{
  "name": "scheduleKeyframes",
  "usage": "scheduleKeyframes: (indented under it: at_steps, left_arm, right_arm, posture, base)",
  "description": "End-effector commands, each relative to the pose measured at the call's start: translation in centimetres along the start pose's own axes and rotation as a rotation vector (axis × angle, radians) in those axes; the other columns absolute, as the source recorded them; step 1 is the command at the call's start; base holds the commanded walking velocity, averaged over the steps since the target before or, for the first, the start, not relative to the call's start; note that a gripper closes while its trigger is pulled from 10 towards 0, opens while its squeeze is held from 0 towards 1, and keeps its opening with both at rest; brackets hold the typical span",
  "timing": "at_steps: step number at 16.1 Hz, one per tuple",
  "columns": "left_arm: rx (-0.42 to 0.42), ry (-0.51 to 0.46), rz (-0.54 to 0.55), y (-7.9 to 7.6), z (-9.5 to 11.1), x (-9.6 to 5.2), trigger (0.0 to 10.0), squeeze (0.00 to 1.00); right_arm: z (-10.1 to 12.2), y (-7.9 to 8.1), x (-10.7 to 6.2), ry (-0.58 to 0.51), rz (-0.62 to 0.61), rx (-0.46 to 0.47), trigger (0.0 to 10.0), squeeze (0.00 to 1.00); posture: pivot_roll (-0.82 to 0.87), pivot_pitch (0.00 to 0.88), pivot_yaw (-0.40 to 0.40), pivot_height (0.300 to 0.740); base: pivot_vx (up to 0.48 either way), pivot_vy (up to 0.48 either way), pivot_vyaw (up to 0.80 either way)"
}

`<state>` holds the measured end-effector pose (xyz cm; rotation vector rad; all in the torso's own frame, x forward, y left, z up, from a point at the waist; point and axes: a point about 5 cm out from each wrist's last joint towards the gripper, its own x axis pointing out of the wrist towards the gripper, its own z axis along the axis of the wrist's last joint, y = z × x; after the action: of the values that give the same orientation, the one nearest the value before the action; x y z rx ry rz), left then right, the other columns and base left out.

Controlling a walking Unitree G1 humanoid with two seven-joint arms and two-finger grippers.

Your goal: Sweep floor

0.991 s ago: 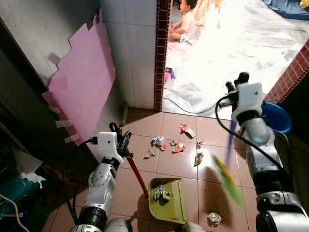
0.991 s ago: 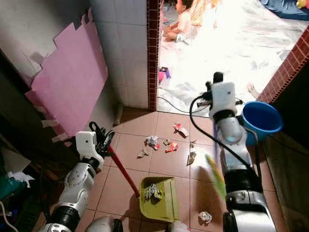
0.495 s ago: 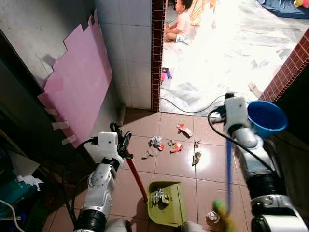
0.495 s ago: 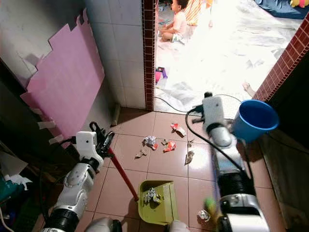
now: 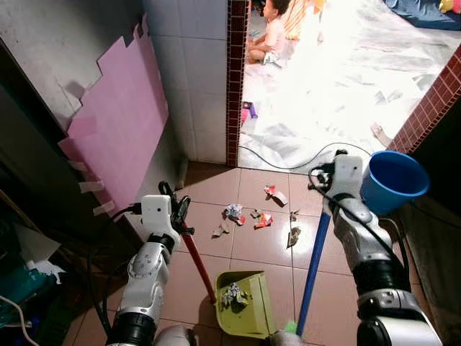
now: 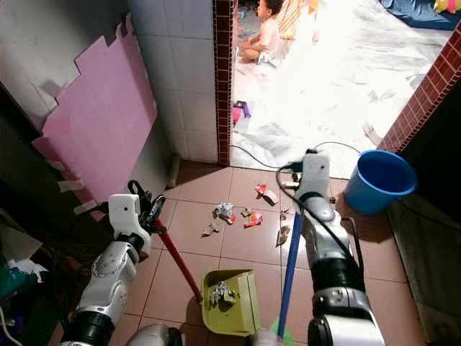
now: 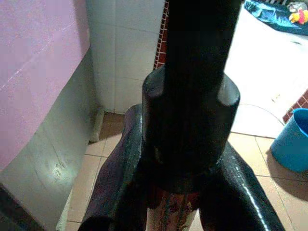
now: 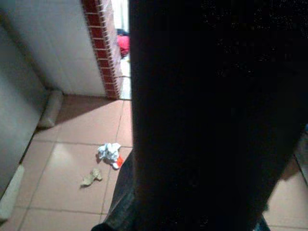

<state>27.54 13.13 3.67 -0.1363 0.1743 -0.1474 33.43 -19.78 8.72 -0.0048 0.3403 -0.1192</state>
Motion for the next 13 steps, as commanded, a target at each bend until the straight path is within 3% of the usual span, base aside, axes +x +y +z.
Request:
scheduleKeyframes:
  at_steps: [1,4,8,13]
  left_arm:
    - [0.008,-0.016,0.014,0.2,0.6,0.1,10.0,0.00]
    - [-0.019,-0.006,0.044,0.3,0.6,0.1,10.0,0.00]
    - [-0.015,-0.003,0.058,0.3,0.6,0.2,10.0,0.00]
    - [0.000,-0.041,0.157,1.5,1.4,0.3,10.0,0.00]
  right_arm:
    - [0.8,0.2,0.2,-0.028,-0.018,0.052,10.0,0.00]
    - [2.9,-0.1,0.8,-0.156,-0.096,0.160,10.0,0.00]
    - [6.2,0.0,1.1,-0.316,-0.102,0.254,10.0,0.00]
    - [10.7,0.1,1.1,-0.510,-0.049,0.258,10.0,0.00]
  posture:
    - [-0.01,0.000,0.015,0.740]
    - [0.00,0.000,0.016,0.740]
    - [0.00,0.000,0.017,0.740]
    - [0.00,0.000,0.009,0.740]
  base:
    - [0.000,0.000,0.00]
    - [0.000,0.000,0.00]
    - [0.000,0.000,0.00]
    - [0.000,0.000,0.00]
